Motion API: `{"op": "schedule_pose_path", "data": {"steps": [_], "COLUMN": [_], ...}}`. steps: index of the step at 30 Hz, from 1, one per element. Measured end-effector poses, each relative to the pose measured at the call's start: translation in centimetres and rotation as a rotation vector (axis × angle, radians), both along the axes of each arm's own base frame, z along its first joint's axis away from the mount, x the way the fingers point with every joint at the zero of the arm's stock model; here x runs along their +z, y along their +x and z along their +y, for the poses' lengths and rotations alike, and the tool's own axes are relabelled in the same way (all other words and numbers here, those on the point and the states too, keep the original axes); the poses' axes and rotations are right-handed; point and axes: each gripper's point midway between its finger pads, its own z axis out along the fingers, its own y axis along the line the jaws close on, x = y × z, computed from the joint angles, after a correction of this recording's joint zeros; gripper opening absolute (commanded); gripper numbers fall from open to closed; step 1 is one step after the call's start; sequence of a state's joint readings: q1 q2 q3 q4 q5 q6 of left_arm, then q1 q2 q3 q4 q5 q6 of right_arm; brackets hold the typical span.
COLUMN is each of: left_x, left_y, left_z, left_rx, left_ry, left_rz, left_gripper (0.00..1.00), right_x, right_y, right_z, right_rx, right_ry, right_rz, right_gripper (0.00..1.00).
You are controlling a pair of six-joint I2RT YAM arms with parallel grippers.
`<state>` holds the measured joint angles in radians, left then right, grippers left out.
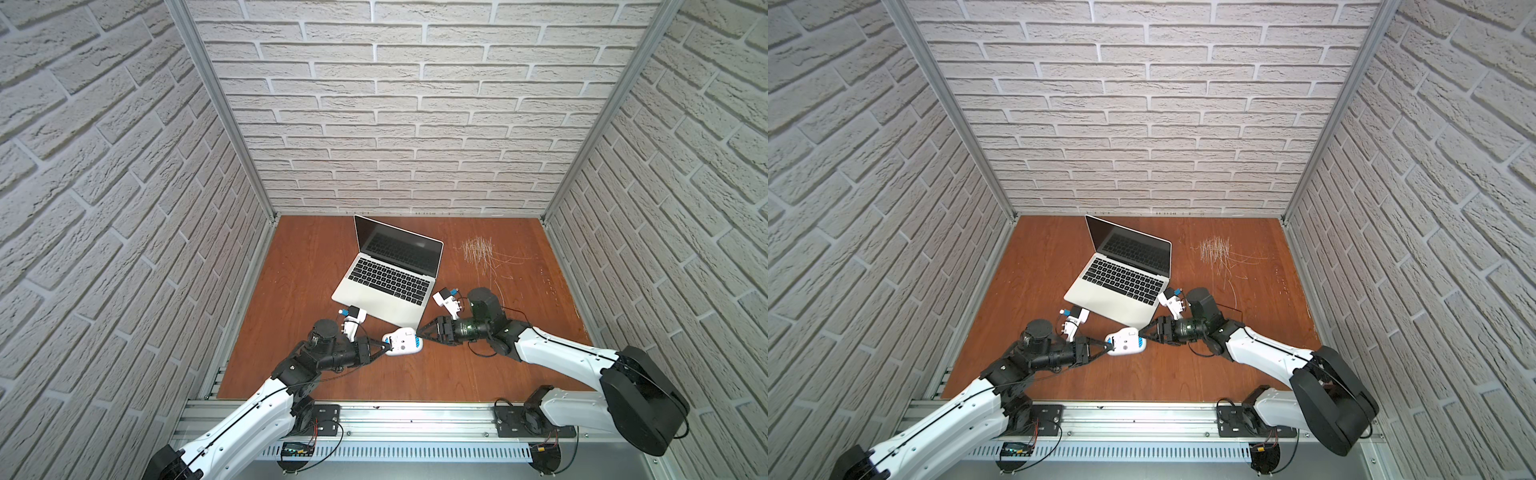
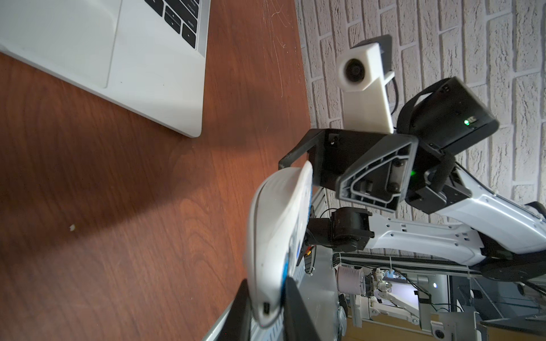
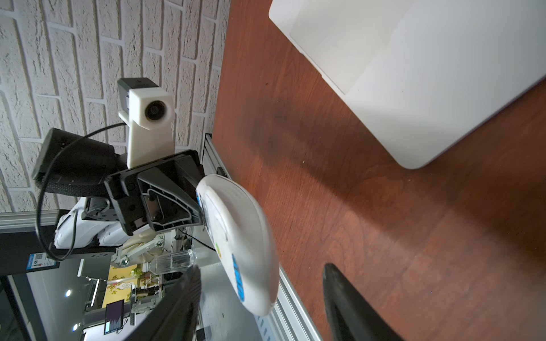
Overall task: Remove the wireless mouse receiver from the laptop
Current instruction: Place the mouse at the center of the board.
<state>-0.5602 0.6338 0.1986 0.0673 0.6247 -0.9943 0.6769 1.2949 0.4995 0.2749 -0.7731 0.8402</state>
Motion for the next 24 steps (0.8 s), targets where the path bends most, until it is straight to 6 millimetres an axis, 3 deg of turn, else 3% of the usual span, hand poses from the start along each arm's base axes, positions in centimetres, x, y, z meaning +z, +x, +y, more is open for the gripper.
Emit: {"op": "schedule_pose_path", "data": {"steps": [15, 20, 24], "left_x": [0.1, 0.2, -0.1], "left_y": [0.1, 0.2, 0.4], "left_z": [0.0, 0.2, 0.5], "left_rx": [0.0, 0.022, 0.042], "left_ry": [-0.005, -0.011, -0.002], "left_rz": [-0.005, 0.014, 0.022], "left_gripper": [0.0, 0.0, 0.0], "right_x": [-0.3, 0.3, 0.4], "right_y": [-0.5, -0.3, -0.2], "right_z": [4.2, 4.4, 4.4], "right_rx": [0.061, 0.064, 0.064], "right_ry": [0.082, 0.107, 0.112], "right_rz": [0.053, 0.04, 0.031], "right_gripper": [0.48, 0.36, 0.21]}}
